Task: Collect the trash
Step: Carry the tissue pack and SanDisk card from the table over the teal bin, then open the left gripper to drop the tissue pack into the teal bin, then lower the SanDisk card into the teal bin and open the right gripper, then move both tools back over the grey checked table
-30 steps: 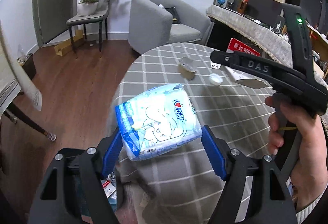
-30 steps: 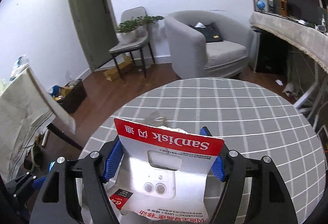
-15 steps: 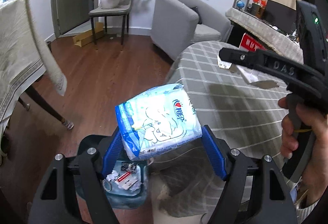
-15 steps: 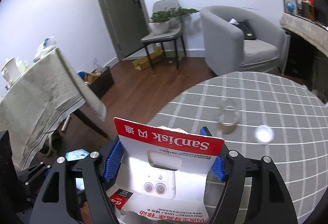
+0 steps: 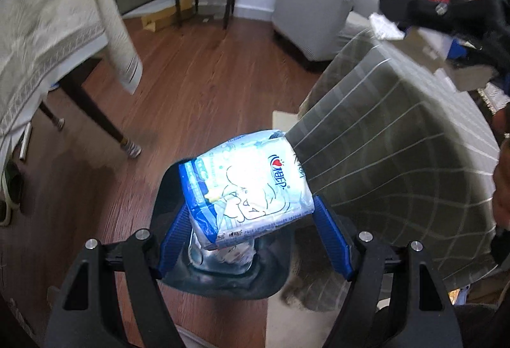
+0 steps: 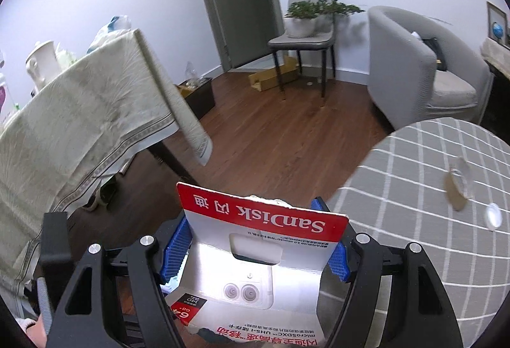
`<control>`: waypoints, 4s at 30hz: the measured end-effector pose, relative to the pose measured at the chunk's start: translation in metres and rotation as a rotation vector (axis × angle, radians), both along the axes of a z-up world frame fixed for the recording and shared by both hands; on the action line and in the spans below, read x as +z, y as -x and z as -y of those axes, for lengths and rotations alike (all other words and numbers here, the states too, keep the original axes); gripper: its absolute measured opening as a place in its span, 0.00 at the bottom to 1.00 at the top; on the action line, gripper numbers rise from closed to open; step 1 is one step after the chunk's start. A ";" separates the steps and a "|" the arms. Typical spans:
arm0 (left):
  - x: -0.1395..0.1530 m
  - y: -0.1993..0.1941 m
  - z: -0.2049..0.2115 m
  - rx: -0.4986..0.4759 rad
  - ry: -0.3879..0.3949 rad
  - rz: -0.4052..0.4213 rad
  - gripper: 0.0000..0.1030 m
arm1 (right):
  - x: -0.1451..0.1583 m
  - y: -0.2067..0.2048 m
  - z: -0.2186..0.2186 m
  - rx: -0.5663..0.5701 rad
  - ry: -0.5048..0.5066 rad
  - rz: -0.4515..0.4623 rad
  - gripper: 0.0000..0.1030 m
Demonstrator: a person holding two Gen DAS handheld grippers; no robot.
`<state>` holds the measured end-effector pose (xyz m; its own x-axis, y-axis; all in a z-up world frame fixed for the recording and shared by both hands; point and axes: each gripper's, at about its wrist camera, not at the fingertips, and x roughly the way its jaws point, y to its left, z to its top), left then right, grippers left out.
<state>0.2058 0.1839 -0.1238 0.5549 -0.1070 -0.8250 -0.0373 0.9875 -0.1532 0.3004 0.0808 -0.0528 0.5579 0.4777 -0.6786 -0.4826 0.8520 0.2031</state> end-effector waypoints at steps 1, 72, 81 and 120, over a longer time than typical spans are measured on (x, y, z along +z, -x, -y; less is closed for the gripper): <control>-0.005 0.001 -0.005 0.007 0.006 -0.014 0.75 | -0.001 0.001 -0.004 0.007 0.000 -0.003 0.71; 0.109 0.047 -0.068 0.082 0.028 0.240 0.44 | -0.155 0.038 -0.122 0.293 0.373 -0.284 0.80; 0.130 0.041 -0.047 0.069 0.010 0.280 0.47 | -0.103 0.042 -0.103 0.297 0.272 -0.203 0.80; 0.137 -0.046 0.094 -0.081 -0.005 0.285 0.73 | 0.014 -0.021 0.090 0.002 0.119 0.034 0.80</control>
